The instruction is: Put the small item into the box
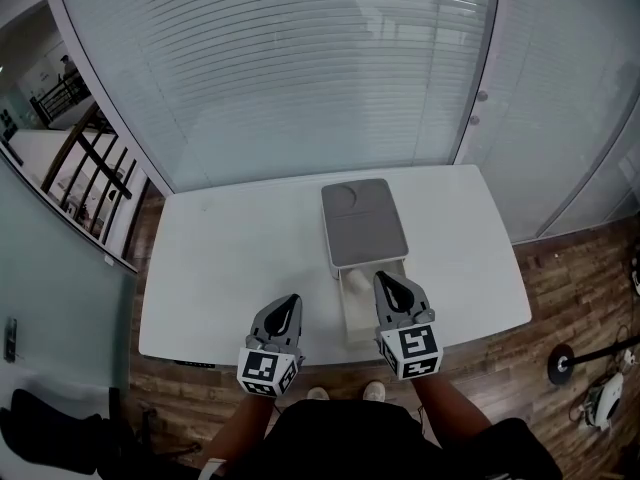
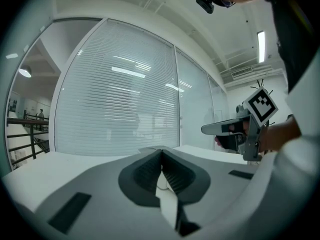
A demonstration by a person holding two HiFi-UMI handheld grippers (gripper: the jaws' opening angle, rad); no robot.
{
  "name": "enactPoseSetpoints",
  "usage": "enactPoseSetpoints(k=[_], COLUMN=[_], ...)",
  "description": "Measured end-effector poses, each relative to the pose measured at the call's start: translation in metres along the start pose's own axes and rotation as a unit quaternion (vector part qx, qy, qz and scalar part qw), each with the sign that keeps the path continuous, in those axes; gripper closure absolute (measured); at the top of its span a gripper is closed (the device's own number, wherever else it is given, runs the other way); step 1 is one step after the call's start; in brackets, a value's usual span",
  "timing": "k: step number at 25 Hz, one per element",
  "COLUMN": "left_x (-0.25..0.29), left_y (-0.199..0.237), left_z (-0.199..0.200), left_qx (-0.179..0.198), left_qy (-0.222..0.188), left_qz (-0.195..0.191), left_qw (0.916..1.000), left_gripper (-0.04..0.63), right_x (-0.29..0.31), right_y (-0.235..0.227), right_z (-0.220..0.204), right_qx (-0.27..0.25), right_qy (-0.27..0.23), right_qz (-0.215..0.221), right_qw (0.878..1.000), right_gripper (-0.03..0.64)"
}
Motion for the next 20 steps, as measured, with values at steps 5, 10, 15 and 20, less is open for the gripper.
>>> enactPoseSetpoints(k=[5, 10, 15, 20], left_x=[-0.001, -0.002, -0.003, -0.006], left_y=[-0.005, -0.010, -0.018, -0.024], left_z=[-0.004, 0.001, 0.002, 0.006], left_qx=[-0.003, -0.001, 0.003, 0.010], left_qy=[0.002, -0.004, -0.008, -0.011], left_qz=[-0.002, -0.007, -0.011, -0.017], left_qw=[1.0000, 1.0000, 0.9999, 0.9997], left_gripper=[0.584, 0.584, 0.584, 0.584], right_x=[-0.007, -0.012, -0.019, -0.024], right_y=[0.002, 0.005, 0.004, 0.002], right_z=[0.000, 0.000, -0.006, -0.009], right_qx=[-0.009, -0.025, -0.037, -0.034], right_qy=[-0.012, -0.007, 0.004, 0.008], right_qz=[-0.004, -0.006, -0.008, -0.018], right_qw=[1.000, 1.000, 0.999, 0.999], right_gripper=[0.611, 0.612, 0.612, 0.612])
Point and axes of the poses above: the fingertips, and each gripper's own axes: x forward along the fingers, y to its left, z out of its top, the point moved 7 cm from there along -x, backward along the fingers, and after that the axes turned 2 degrees about -y, right-handed, at the moved point
